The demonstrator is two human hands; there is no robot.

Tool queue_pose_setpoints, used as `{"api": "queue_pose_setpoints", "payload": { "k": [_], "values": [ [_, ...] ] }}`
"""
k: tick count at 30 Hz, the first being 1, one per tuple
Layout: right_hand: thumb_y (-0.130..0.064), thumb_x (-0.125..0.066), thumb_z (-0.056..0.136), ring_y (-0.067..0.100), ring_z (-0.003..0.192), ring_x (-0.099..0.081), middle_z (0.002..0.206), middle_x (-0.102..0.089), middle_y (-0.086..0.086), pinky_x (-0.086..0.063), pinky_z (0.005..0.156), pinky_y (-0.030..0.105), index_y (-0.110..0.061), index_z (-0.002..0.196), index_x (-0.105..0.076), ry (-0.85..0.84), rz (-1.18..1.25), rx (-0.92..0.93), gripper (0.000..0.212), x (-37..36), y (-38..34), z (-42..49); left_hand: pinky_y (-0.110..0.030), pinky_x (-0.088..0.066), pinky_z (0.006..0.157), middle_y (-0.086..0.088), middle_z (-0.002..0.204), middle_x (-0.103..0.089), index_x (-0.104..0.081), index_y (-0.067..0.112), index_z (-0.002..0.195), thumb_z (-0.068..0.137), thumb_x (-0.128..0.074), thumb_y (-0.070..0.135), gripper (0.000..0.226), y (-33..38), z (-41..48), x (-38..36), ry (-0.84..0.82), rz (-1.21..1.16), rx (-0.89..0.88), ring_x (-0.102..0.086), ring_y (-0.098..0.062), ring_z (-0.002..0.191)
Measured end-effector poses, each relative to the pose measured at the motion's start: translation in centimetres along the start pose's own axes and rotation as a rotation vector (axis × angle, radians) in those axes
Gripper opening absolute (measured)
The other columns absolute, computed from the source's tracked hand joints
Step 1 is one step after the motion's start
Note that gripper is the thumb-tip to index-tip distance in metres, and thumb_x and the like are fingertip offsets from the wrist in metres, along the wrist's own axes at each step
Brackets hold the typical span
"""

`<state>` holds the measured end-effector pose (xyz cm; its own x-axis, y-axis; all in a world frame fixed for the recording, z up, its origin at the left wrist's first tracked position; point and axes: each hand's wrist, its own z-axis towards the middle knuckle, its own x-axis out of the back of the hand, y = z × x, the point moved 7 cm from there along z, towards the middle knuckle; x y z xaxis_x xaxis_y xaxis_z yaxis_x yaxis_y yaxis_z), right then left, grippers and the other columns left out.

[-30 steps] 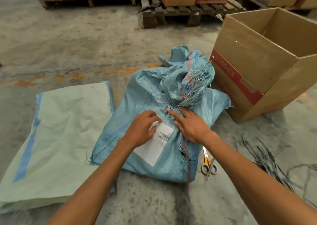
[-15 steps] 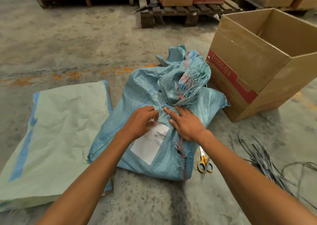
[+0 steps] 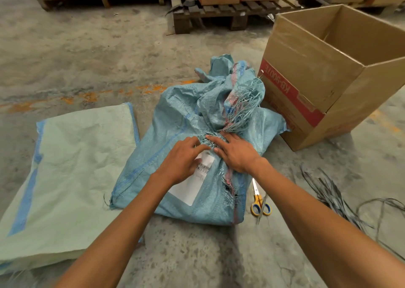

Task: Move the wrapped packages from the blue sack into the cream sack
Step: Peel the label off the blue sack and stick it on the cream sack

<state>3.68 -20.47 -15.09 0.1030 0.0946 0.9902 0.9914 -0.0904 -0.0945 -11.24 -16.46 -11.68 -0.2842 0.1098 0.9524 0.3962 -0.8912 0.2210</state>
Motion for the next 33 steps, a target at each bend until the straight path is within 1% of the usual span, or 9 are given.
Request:
{"api": "queue_pose_setpoints", "payload": {
  "k": [3, 6, 7, 13, 17, 23, 27, 31, 33],
  "values": [
    [-0.072, 0.011, 0.084, 0.034, 0.14, -0.037, 0.156, -0.034, 0.009, -0.039, 0.112, 0.051, -0.05, 0.151, -0.01, 0.005, 0.02, 0.013, 0.074, 0.2, 0.1, 0.2, -0.033, -0.043, 0.088, -0.001, 0.122, -0.05, -0.04, 0.026, 0.144, 0.087, -0.069, 0.021, 0.064, 0.3, 0.1, 0.2, 0.041, 0.02, 0.039, -0.049, -0.021, 0.105],
    [-0.068, 0.002, 0.091, 0.033, 0.14, -0.039, 0.159, -0.032, 0.006, -0.041, 0.11, 0.049, -0.052, 0.152, -0.009, -0.03, 0.047, 0.01, 0.064, 0.0, 0.6, 0.7, -0.038, -0.043, 0.092, -0.005, 0.129, -0.049, -0.055, 0.026, 0.127, 0.086, -0.07, 0.019, 0.045, 0.8, 0.0, 0.0, 0.049, 0.047, -0.003, -0.049, -0.025, 0.116],
    [-0.07, 0.005, 0.088, 0.032, 0.139, -0.041, 0.159, -0.032, 0.006, -0.043, 0.109, 0.047, -0.053, 0.152, -0.009, -0.031, 0.063, 0.013, 0.067, 0.0, 0.8, 0.8, -0.039, -0.043, 0.092, -0.006, 0.129, -0.049, -0.057, 0.025, 0.123, 0.086, -0.07, 0.018, 0.039, 0.8, 0.0, -0.1, 0.049, 0.049, -0.008, -0.048, -0.025, 0.118],
    [-0.078, 0.018, 0.078, 0.033, 0.135, -0.046, 0.157, -0.037, 0.007, -0.044, 0.107, 0.047, -0.053, 0.152, -0.008, -0.042, 0.1, 0.023, 0.082, -0.1, 0.9, 0.9, -0.037, -0.039, 0.094, -0.008, 0.131, -0.047, -0.058, 0.024, 0.121, 0.089, -0.063, 0.017, 0.034, 0.7, 0.5, -0.4, 0.055, 0.055, 0.011, -0.045, -0.027, 0.121],
    [-0.076, 0.016, 0.078, 0.033, 0.135, -0.046, 0.157, -0.037, 0.007, -0.044, 0.107, 0.047, -0.052, 0.151, -0.01, -0.037, 0.107, 0.014, 0.081, 0.1, 0.8, 0.8, -0.036, -0.041, 0.09, -0.007, 0.125, -0.05, -0.06, 0.021, 0.107, 0.084, -0.07, 0.014, 0.026, 0.7, 1.0, -0.1, 0.083, 0.039, 0.0, -0.048, -0.027, 0.115],
    [-0.069, 0.003, 0.089, 0.032, 0.135, -0.046, 0.156, -0.038, 0.006, -0.044, 0.106, 0.047, -0.051, 0.152, -0.011, -0.04, 0.099, 0.007, 0.067, 0.1, 0.7, 0.7, -0.032, -0.04, 0.083, 0.004, 0.095, -0.056, -0.058, 0.021, 0.093, 0.08, -0.076, 0.013, 0.024, 0.8, 1.8, 0.5, 0.074, -0.038, -0.039, -0.053, -0.019, 0.09],
    [-0.057, -0.013, 0.102, 0.031, 0.136, -0.044, 0.155, -0.038, 0.006, -0.041, 0.108, 0.046, -0.048, 0.154, -0.014, -0.052, 0.101, 0.006, 0.052, 0.0, 0.9, 0.8, -0.039, -0.05, 0.07, 0.007, 0.093, -0.061, -0.06, 0.02, 0.092, 0.083, -0.074, 0.01, 0.02, -0.1, 2.0, 0.7, -0.004, -0.181, -0.018, -0.058, -0.016, 0.085],
    [-0.055, -0.018, 0.104, 0.031, 0.136, -0.042, 0.154, -0.038, 0.005, -0.04, 0.108, 0.046, -0.047, 0.153, -0.016, -0.055, 0.103, 0.0, 0.05, 0.0, 0.9, 0.7, -0.04, -0.053, 0.071, 0.009, 0.093, -0.061, -0.067, 0.024, 0.091, 0.085, -0.073, 0.011, 0.016, -0.8, 3.0, 0.9, -0.108, -0.231, -0.02, -0.06, -0.011, 0.084],
    [-0.054, -0.019, 0.104, 0.031, 0.135, -0.044, 0.152, -0.04, 0.006, -0.041, 0.106, 0.045, -0.046, 0.153, -0.017, -0.048, 0.1, -0.001, 0.049, 0.0, 1.0, 0.7, -0.04, -0.053, 0.071, 0.008, 0.092, -0.061, -0.068, 0.026, 0.099, 0.085, -0.073, 0.007, 0.024, -0.8, 3.6, 1.0, -0.163, -0.208, -0.027, -0.06, -0.012, 0.083]
  ]
}}
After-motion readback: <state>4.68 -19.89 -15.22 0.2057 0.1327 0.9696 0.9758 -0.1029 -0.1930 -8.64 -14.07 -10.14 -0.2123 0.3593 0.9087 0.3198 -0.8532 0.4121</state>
